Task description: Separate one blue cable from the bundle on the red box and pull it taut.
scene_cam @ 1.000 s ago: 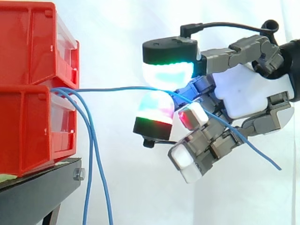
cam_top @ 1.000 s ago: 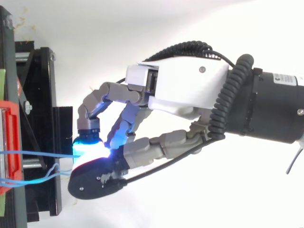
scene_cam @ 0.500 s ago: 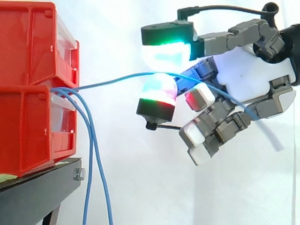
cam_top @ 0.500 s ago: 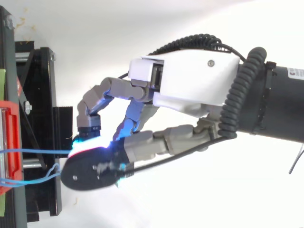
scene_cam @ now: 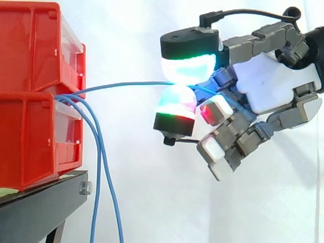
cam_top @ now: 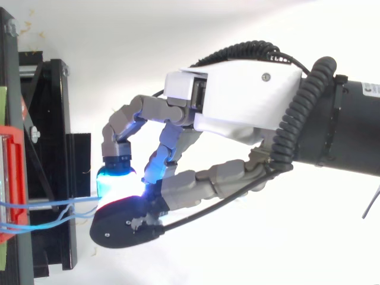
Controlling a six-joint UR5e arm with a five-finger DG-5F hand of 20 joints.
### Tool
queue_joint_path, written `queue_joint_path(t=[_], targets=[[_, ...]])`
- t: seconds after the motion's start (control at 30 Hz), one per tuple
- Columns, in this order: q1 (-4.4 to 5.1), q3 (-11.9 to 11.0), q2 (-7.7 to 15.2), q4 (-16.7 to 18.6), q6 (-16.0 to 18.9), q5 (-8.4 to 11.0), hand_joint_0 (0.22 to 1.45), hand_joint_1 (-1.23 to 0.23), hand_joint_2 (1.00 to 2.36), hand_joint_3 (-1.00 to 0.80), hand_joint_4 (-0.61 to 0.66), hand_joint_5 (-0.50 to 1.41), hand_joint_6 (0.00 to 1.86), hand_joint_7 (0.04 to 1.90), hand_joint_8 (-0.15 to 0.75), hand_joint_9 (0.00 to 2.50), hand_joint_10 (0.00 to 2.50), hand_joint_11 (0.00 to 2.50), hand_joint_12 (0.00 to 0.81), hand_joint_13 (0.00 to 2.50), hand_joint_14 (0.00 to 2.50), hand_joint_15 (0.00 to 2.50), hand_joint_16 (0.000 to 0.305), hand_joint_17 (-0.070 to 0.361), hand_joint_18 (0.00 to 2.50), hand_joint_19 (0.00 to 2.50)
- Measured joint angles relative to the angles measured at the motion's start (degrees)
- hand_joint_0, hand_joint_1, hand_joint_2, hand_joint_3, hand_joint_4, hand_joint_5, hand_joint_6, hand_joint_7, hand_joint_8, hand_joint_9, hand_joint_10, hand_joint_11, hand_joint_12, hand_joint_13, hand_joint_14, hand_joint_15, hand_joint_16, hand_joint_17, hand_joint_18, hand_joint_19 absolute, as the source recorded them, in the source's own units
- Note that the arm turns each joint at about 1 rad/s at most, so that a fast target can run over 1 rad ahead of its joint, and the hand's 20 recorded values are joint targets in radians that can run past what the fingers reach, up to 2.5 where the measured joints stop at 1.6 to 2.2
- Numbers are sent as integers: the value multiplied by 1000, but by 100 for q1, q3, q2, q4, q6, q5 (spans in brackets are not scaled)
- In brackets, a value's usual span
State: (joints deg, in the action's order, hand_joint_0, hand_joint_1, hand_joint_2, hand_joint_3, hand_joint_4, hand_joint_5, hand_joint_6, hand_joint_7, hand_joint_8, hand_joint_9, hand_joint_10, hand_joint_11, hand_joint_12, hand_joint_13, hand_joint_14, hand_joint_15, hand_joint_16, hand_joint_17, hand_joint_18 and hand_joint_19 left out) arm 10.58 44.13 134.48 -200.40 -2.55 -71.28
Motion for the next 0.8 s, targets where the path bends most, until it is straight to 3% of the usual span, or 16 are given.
queue_joint_path(t=[0.37, 0.57, 0.8], targets=[[1, -33, 0, -15, 0, 3, 632, -833, 1004, -4, 50, -61, 926, 975, 270, 1253, 19, 586, 410, 958, 20, 532, 65, 147, 750, 496], [12, -35, 0, -17, 10, 15, 628, -841, 1000, 7, 23, -54, 917, 969, 264, 1018, 10, 257, 412, 802, 13, 316, 64, 144, 678, 425], [-7, -35, 0, -60, 25, 3, 580, -836, 1141, -44, 7, -48, 907, 965, 244, 746, 0, 0, 435, 604, 4, 118, 67, 151, 488, 273]])
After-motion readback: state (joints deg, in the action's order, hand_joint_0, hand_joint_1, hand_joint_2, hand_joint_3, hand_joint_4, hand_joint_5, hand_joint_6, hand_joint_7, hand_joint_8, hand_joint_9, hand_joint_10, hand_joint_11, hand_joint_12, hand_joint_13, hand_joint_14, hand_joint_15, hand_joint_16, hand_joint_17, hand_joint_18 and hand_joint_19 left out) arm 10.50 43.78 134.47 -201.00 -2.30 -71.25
